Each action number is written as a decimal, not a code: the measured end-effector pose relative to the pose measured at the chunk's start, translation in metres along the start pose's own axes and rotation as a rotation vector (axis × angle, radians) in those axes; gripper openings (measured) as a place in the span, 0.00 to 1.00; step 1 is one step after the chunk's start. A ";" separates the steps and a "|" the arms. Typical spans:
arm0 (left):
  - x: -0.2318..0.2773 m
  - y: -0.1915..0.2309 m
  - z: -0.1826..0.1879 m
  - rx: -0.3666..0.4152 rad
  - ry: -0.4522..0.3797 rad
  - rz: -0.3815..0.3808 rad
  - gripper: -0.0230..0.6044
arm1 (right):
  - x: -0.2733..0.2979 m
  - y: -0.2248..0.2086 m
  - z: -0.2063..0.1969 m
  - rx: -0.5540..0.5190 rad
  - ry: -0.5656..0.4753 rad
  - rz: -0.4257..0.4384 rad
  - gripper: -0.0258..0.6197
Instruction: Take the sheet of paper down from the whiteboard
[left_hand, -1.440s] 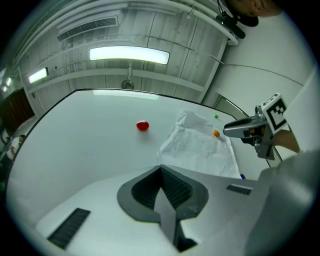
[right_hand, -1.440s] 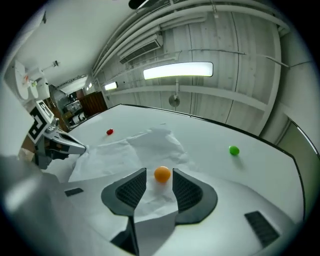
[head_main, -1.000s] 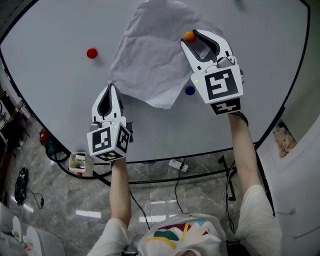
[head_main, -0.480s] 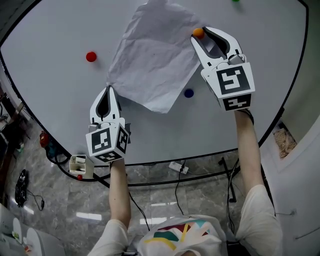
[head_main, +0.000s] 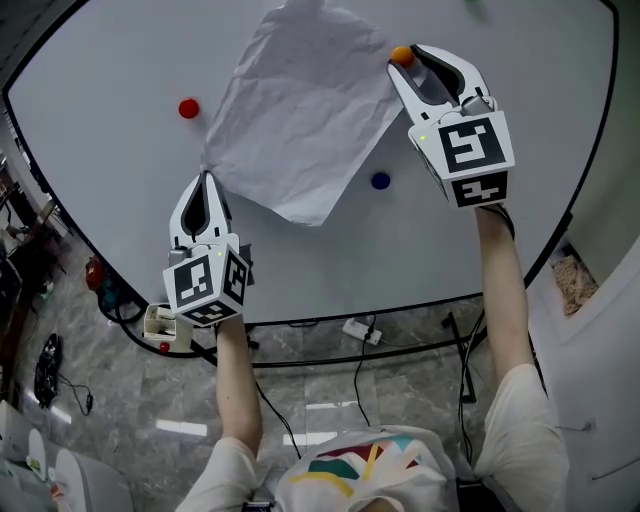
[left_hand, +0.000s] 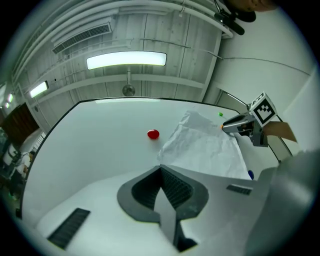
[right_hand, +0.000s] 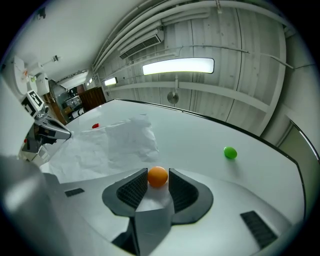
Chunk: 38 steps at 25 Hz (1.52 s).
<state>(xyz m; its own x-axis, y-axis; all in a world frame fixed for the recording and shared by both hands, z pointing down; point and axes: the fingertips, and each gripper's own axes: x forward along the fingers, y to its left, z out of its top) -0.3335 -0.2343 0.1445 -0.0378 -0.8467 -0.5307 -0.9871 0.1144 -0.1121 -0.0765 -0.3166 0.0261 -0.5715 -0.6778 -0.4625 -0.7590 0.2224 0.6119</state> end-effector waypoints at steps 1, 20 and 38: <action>-0.003 0.001 0.001 0.005 0.000 0.005 0.11 | -0.001 0.001 0.001 0.004 -0.001 0.002 0.26; -0.044 0.017 0.010 0.039 0.015 0.080 0.11 | -0.018 -0.001 0.009 0.115 -0.090 -0.034 0.26; -0.102 -0.127 -0.098 -0.028 0.177 -0.136 0.11 | -0.188 0.158 -0.150 0.602 0.204 0.032 0.26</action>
<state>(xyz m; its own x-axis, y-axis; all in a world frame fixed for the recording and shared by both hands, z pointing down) -0.2194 -0.2136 0.2950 0.0715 -0.9318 -0.3560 -0.9888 -0.0194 -0.1478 -0.0420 -0.2588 0.3062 -0.5710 -0.7709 -0.2825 -0.8188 0.5596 0.1280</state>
